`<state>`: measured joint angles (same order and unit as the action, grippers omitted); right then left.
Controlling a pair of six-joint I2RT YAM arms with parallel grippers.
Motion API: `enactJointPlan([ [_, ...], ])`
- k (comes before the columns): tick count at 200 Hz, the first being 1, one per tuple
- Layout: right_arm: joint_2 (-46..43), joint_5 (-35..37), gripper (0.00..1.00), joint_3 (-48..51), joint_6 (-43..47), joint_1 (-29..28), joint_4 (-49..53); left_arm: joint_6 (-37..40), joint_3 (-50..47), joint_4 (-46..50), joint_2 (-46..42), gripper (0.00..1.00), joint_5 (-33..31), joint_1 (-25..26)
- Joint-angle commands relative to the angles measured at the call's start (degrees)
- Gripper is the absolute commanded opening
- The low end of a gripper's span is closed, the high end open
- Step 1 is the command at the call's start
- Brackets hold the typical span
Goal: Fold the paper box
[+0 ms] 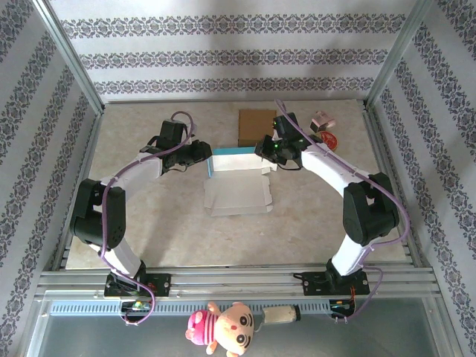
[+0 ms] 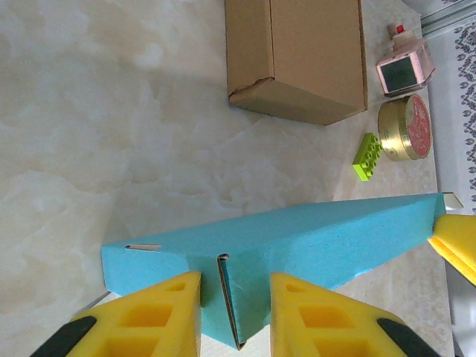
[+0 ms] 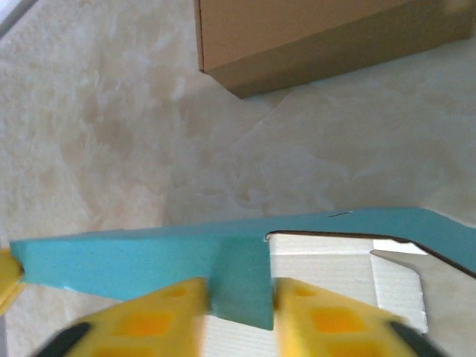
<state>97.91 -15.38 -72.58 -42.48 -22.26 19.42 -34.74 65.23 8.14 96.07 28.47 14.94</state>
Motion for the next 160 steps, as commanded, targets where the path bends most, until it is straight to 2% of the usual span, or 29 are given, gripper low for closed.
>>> enactJointPlan([
  [1,-4.6,-2.2,0.43,1.8,2.2,0.4,0.2,1.7,0.0,0.9,-0.7,0.26,0.2,0.6],
  [44,-17.4,4.2,0.51,13.6,4.9,1.3,-1.8,2.3,0.6,1.6,-0.6,0.26,-0.9,0.6],
  [75,-21.9,7.1,0.52,27.2,3.1,0.3,-13.4,2.3,1.0,1.9,-0.5,0.26,-0.6,0.6],
  [97,-18.7,5.9,0.53,32.4,0.6,-0.4,-23.0,2.9,1.3,2.7,-0.8,0.26,-0.8,0.5],
  [116,-12.8,6.2,0.54,30.8,0.2,-1.3,-26.8,3.2,1.4,3.0,-0.9,0.26,-0.9,0.5],
  [160,-2.5,16.0,0.54,27.0,-0.7,-3.5,-35.9,3.6,2.1,4.0,-0.7,0.26,-0.5,0.6],
])
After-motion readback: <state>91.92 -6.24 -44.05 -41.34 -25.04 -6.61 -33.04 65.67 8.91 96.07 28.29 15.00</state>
